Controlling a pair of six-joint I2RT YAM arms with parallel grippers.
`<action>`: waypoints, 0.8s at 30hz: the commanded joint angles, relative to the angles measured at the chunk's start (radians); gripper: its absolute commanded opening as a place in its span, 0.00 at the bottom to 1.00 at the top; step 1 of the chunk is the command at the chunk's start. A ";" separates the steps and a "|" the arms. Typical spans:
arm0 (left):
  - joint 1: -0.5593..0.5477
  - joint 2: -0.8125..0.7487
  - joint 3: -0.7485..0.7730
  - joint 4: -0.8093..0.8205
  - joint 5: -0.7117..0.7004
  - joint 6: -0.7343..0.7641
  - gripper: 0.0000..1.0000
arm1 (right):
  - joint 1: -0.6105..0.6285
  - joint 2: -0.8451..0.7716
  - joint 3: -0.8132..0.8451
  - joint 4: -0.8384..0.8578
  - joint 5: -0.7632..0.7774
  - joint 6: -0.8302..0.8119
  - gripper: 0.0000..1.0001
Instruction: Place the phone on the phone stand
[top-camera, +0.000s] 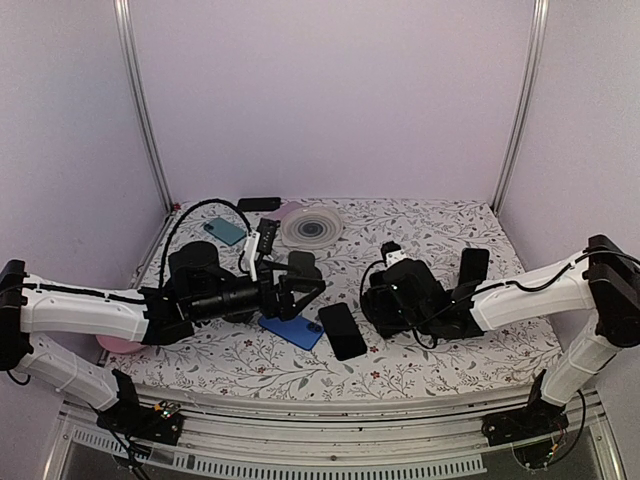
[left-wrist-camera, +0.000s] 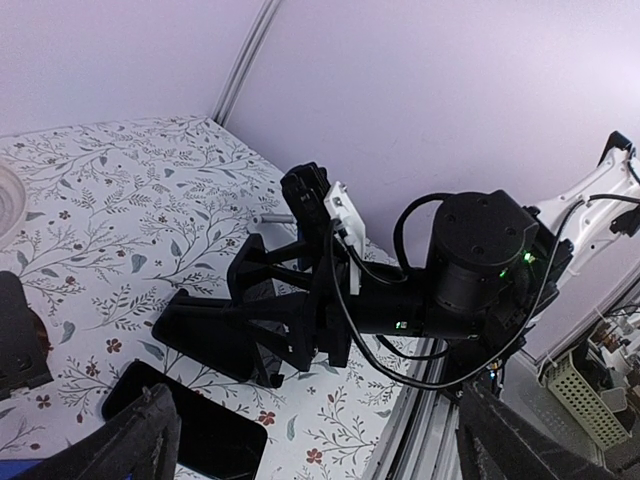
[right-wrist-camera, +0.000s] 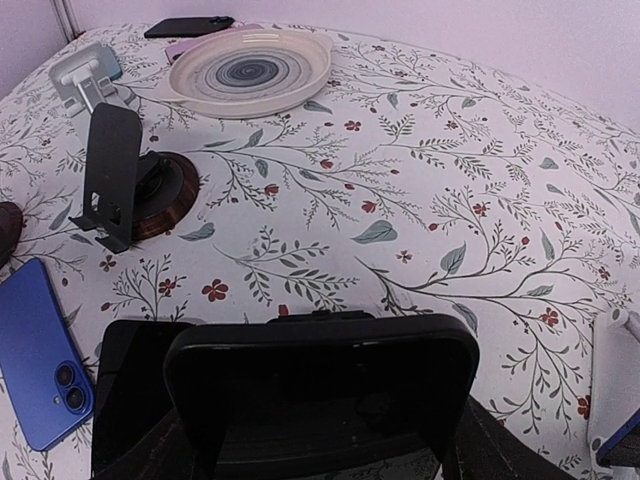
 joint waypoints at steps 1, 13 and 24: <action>0.000 -0.012 -0.011 0.013 -0.002 -0.001 0.97 | 0.002 0.044 0.034 -0.021 0.067 -0.007 0.33; -0.001 -0.008 -0.008 0.011 -0.002 -0.001 0.97 | 0.001 0.166 0.121 -0.130 0.176 0.051 0.33; -0.001 -0.008 -0.007 0.007 -0.001 0.001 0.97 | -0.056 0.251 0.205 -0.217 0.212 0.121 0.33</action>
